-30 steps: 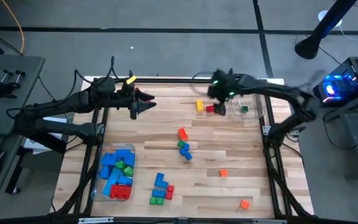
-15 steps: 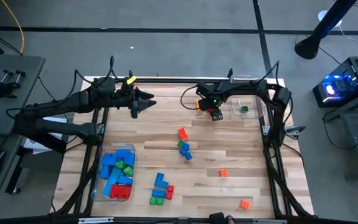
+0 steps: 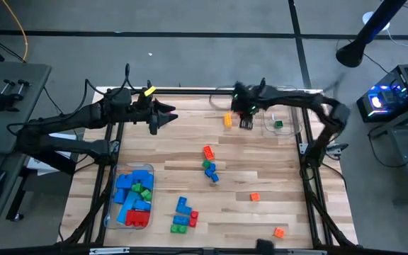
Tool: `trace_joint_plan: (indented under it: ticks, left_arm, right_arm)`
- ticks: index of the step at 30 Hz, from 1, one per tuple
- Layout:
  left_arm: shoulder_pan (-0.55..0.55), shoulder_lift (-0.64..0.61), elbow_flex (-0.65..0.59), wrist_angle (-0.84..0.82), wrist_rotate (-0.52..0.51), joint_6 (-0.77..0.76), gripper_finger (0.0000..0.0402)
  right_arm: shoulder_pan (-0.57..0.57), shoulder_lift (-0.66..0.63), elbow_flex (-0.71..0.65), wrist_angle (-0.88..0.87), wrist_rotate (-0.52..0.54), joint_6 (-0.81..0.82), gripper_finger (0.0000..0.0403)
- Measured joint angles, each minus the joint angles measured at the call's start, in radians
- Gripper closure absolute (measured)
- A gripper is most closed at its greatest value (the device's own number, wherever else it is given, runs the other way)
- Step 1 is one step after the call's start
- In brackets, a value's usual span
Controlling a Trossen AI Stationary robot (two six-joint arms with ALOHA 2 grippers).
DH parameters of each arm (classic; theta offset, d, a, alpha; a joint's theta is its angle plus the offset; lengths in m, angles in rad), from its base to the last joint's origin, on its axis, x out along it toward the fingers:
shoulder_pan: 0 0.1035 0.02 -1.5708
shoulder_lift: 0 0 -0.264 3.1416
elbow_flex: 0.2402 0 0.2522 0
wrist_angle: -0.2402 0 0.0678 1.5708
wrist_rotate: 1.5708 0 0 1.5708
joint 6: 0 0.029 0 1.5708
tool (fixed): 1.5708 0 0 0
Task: Sort blocks by size
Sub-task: Put the small red game piece into the top transparent bin, then put the small yellow game piece into the top transparent bin
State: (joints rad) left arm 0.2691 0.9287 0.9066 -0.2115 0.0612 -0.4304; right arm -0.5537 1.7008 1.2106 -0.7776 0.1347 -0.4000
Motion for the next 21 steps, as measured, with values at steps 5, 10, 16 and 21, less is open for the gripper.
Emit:
trace_joint_plan:
  ticks: [5, 10, 16, 21]
  left_arm:
    - [0.0, 0.0, 0.0, 0.0, 0.0, 0.013, 0.0186]
    - [0.0, 0.0, 0.0, 0.0, -0.001, -0.01, 0.0186]
    - [0.0, 0.0, 0.0, 0.0, -0.002, -0.005, 0.0186]
    - [0.0, 0.0, 0.0, -0.002, -0.002, -0.004, 0.0186]
  right_arm:
    - [-0.117, -0.196, 0.002, -0.028, 0.219, 0.187, 0.0265]
    - [-0.294, -0.252, 0.002, -0.24, 0.229, 0.541, 0.0253]
    - [-0.417, -0.244, -0.014, -0.334, 0.075, 0.72, 0.0172]
    - [-0.421, -0.249, -0.013, -0.298, -0.03, 0.726, 0.0129]
